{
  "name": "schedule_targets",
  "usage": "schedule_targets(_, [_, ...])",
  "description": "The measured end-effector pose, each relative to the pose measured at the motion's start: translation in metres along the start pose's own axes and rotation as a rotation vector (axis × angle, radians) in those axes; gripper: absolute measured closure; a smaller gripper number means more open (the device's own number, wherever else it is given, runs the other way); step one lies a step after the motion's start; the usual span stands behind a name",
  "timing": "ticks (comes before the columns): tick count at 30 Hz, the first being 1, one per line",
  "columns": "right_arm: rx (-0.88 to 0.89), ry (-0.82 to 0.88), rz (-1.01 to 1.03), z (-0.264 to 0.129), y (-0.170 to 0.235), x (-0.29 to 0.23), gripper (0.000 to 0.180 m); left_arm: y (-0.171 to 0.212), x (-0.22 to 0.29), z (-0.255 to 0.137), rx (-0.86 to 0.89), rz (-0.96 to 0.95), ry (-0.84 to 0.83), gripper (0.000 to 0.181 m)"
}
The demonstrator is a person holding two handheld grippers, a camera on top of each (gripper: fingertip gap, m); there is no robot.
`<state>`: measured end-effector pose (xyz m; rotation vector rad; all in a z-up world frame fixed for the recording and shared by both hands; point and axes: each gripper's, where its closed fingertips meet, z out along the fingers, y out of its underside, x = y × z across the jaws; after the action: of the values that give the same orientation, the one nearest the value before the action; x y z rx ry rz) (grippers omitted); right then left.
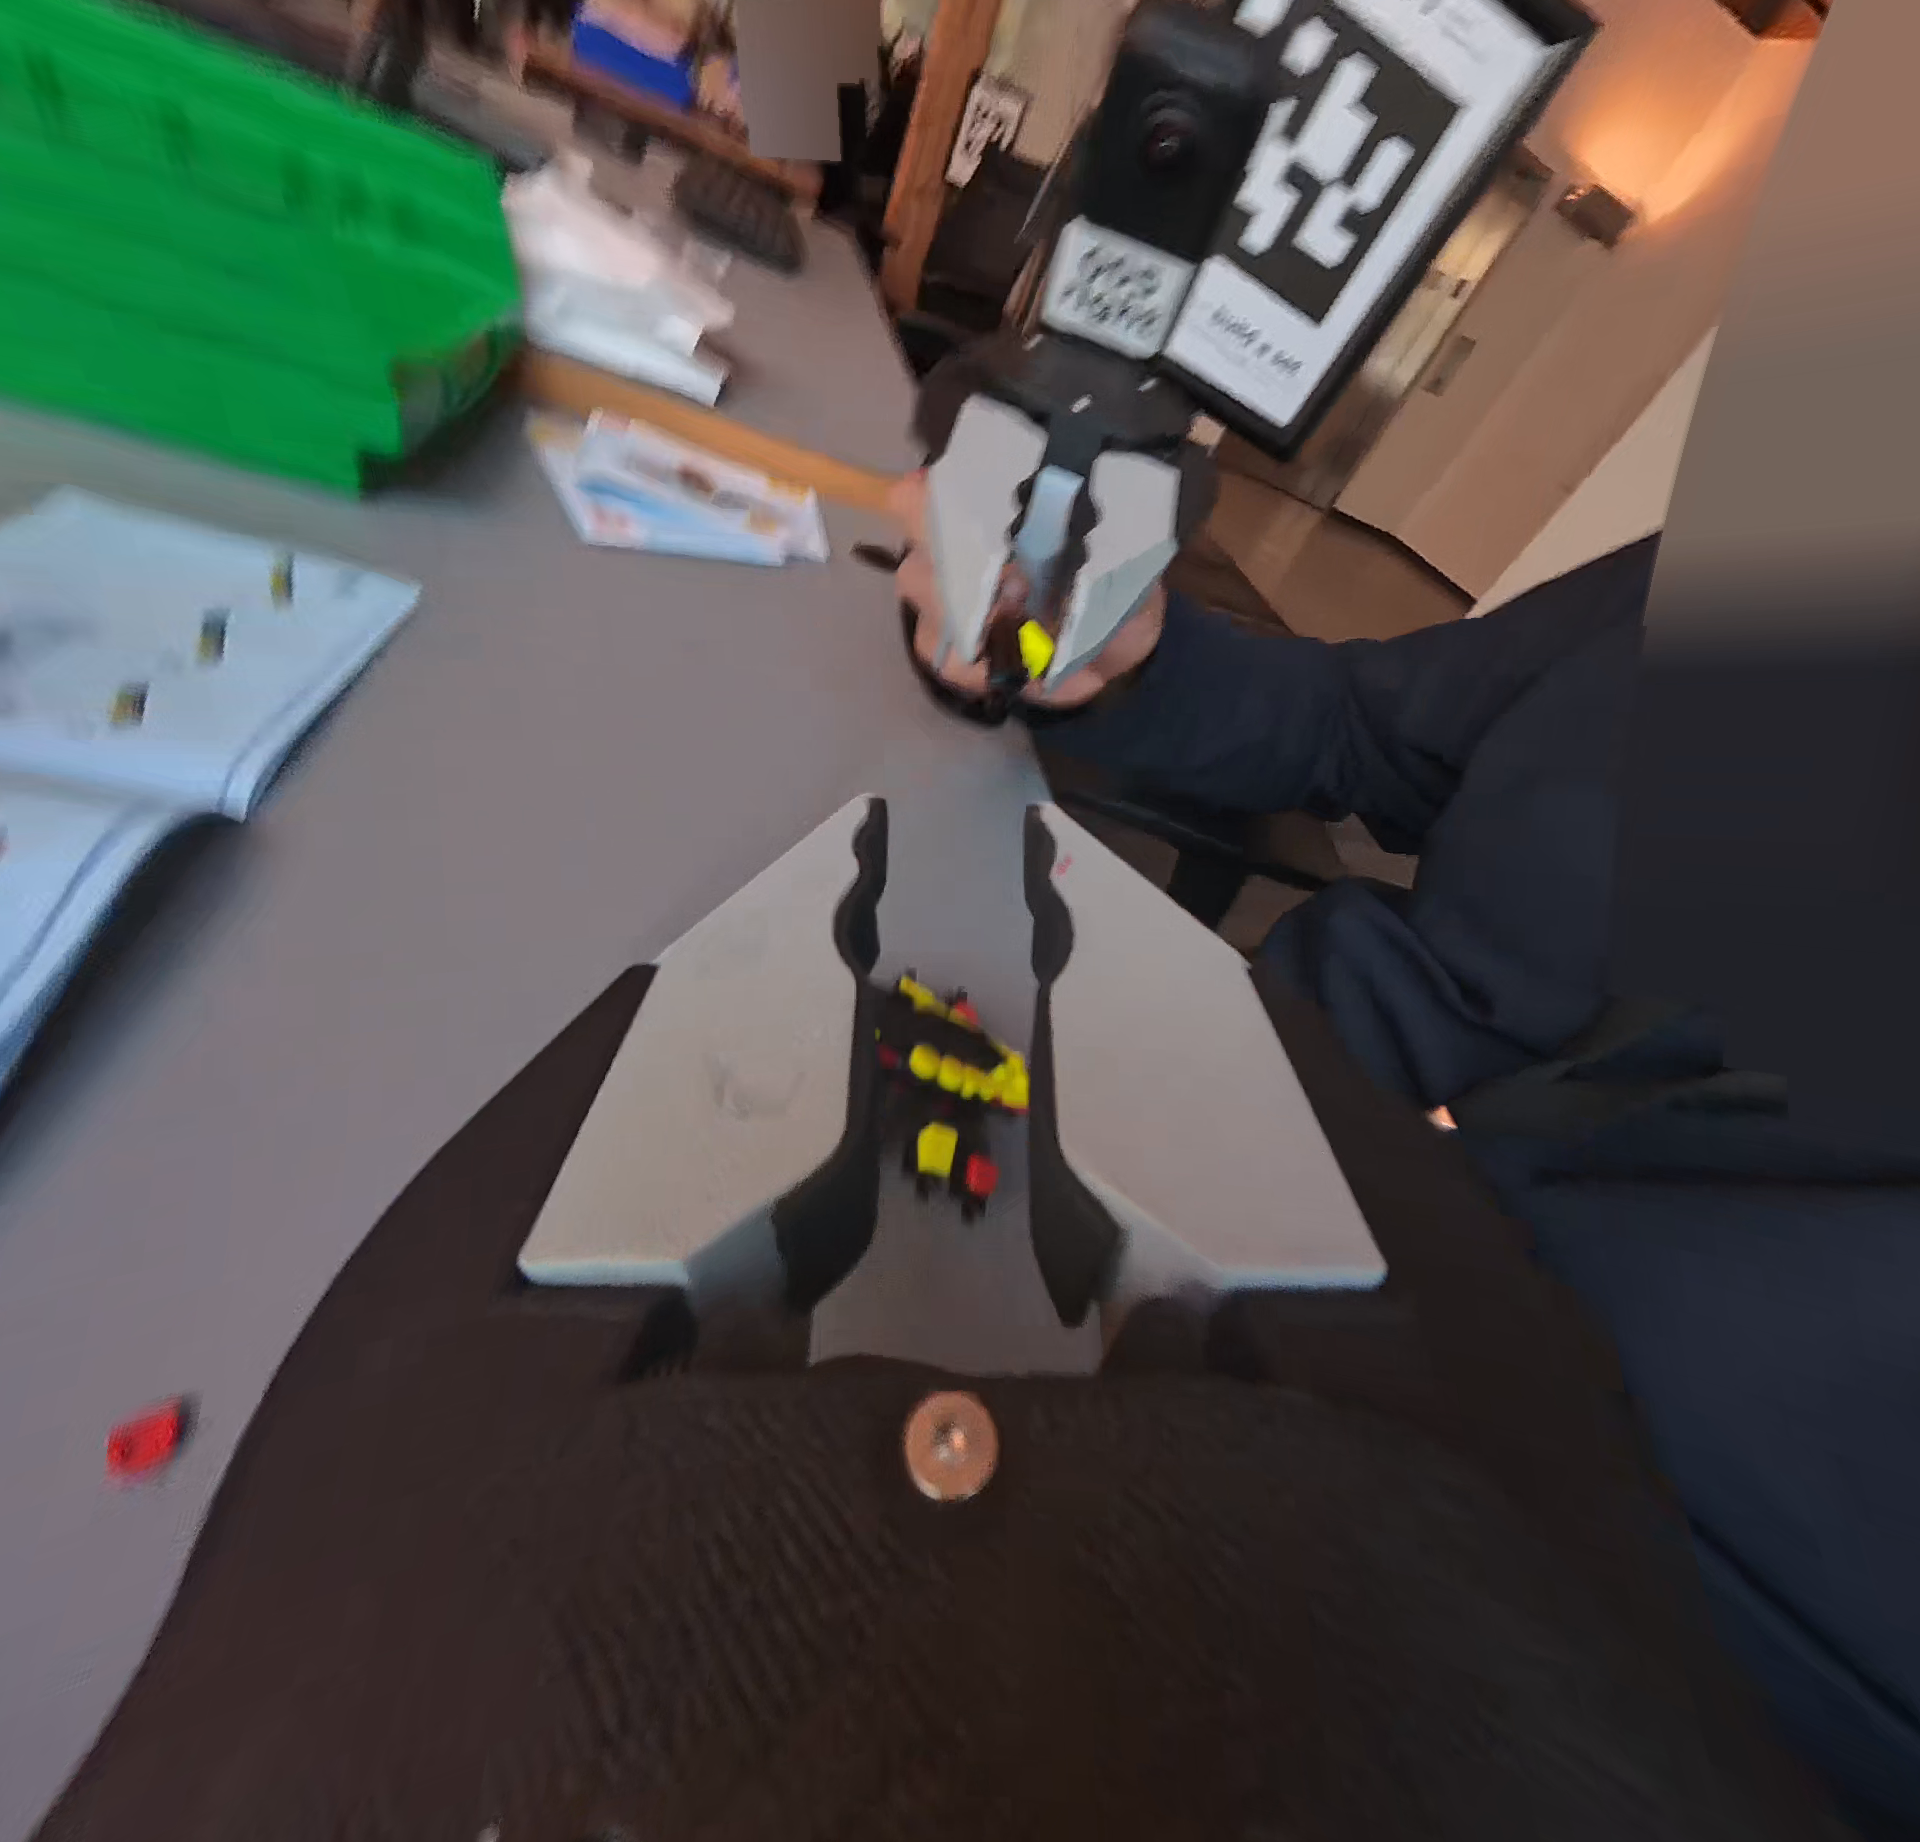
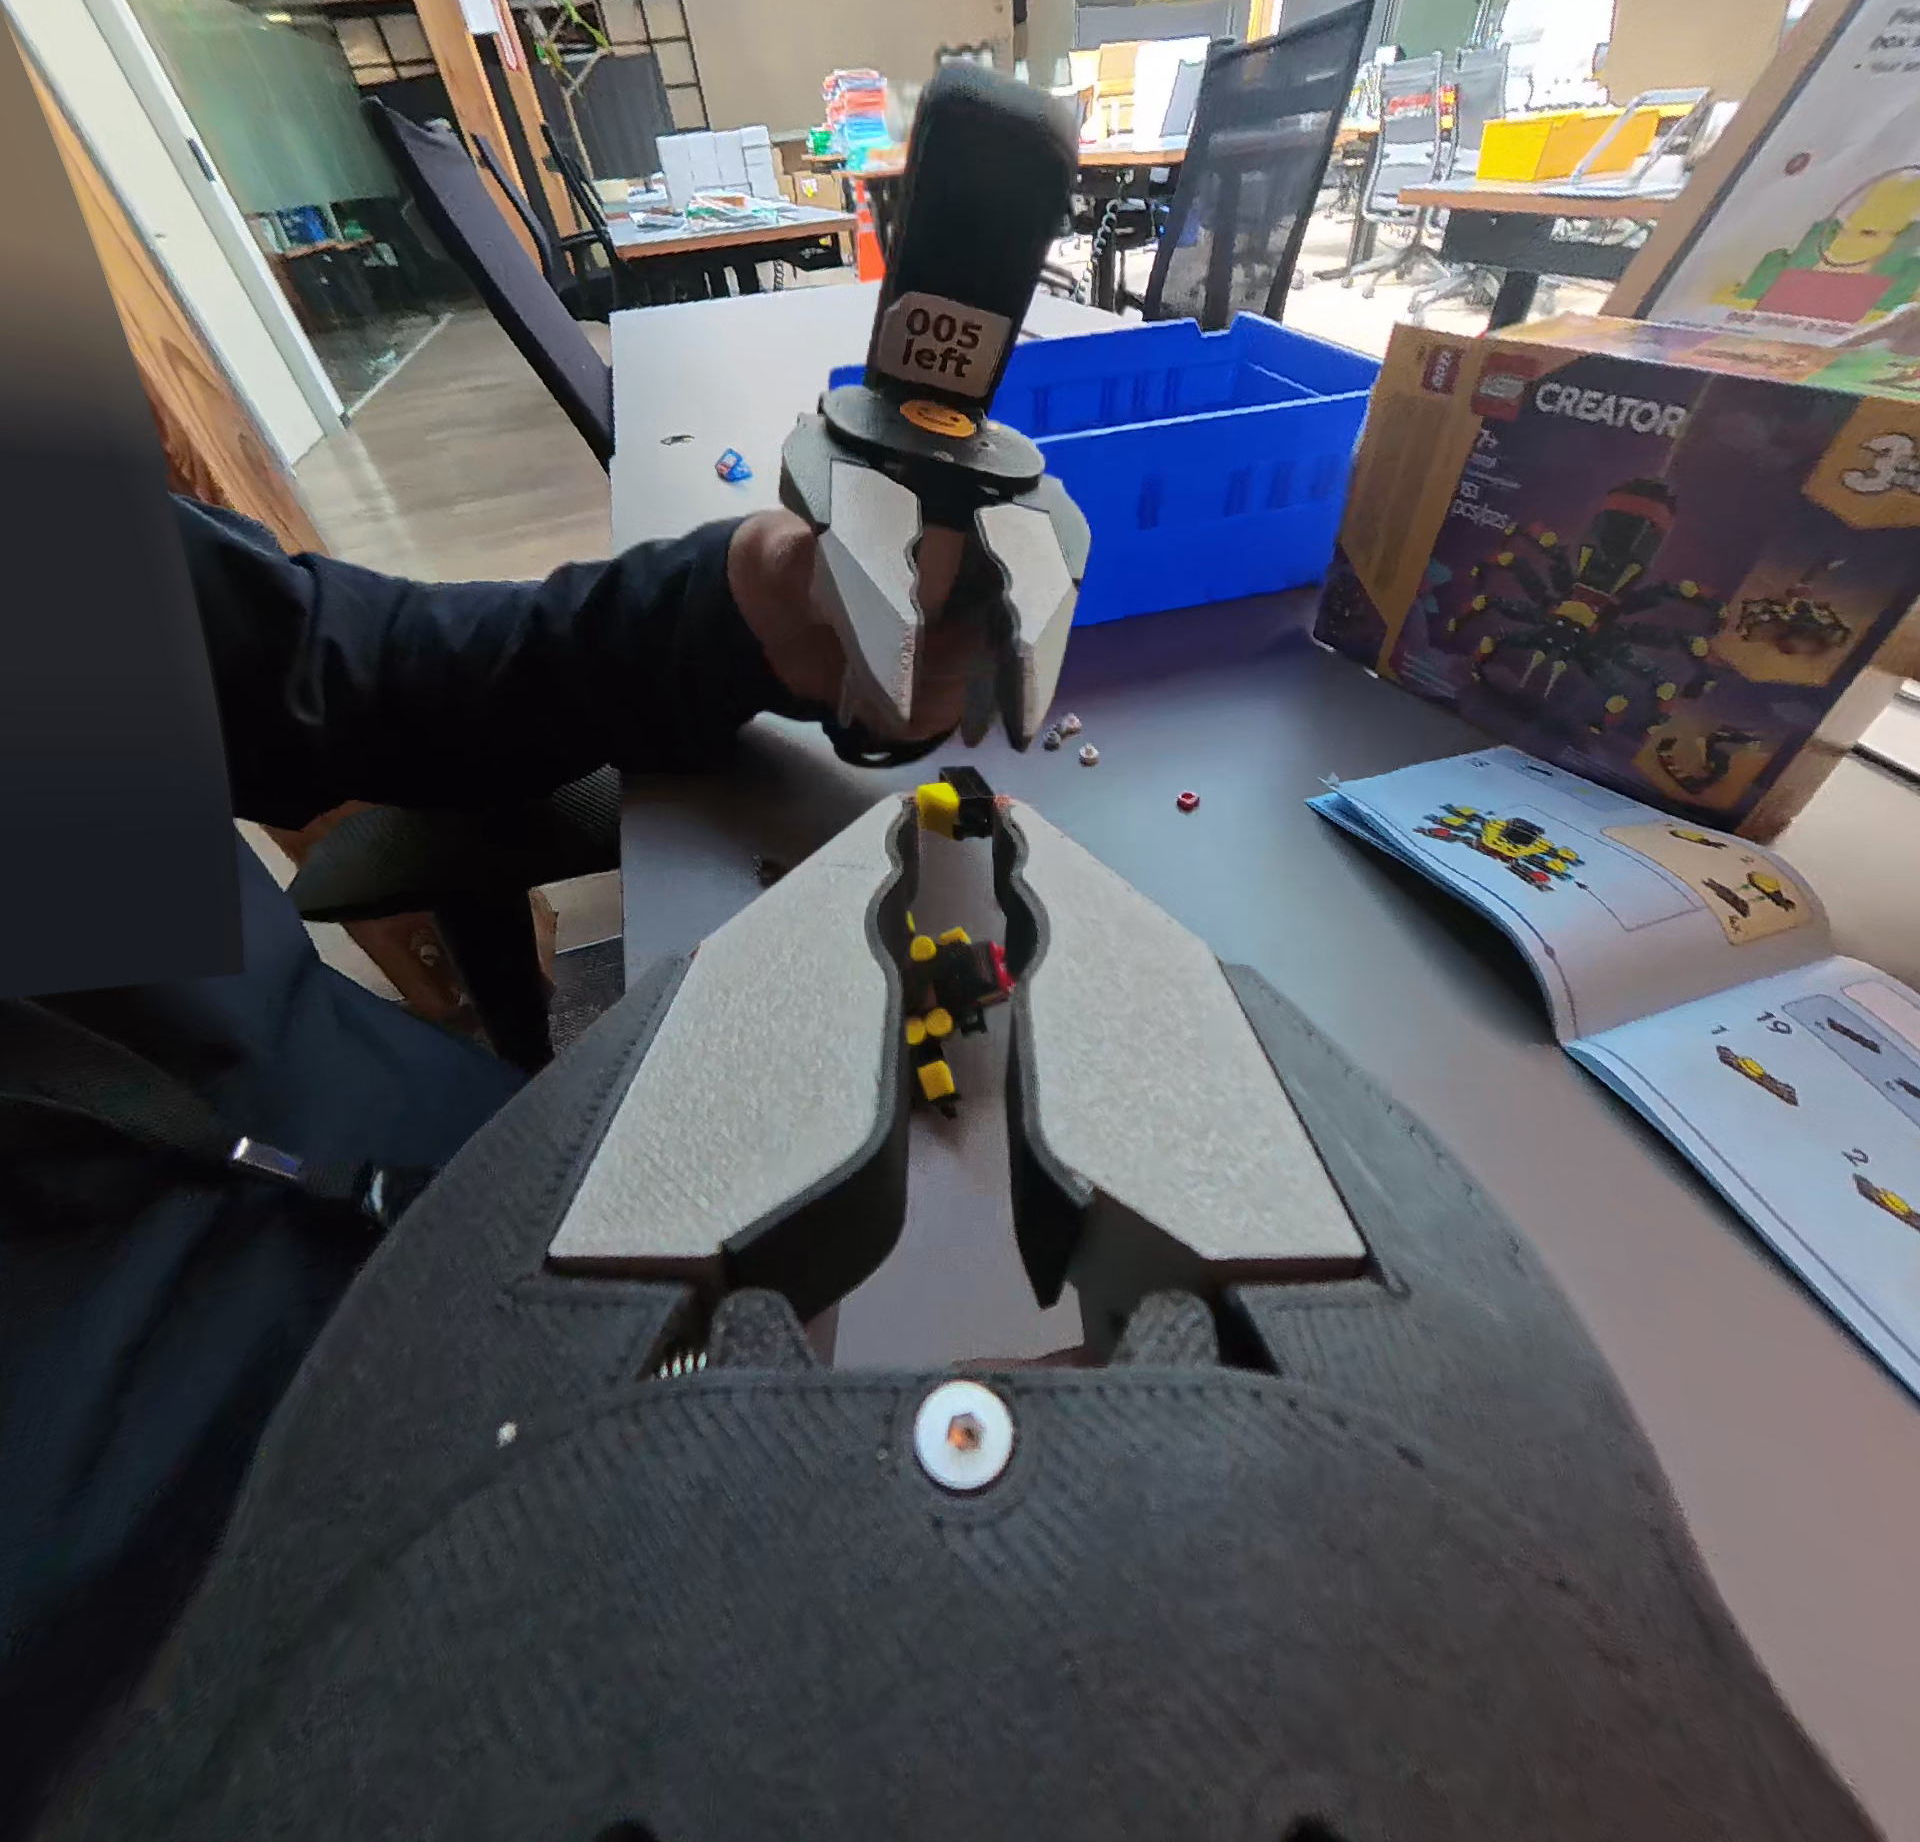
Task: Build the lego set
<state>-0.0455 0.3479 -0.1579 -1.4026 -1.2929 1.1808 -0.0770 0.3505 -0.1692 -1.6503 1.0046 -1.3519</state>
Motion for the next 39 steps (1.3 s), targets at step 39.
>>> schedule_targets(39, [-0.178,-0.091,0.123,0.001,0.052,-0.005,0.169,0.058,-0.006,0.035,-0.277,-0.25,0.097,0.16])
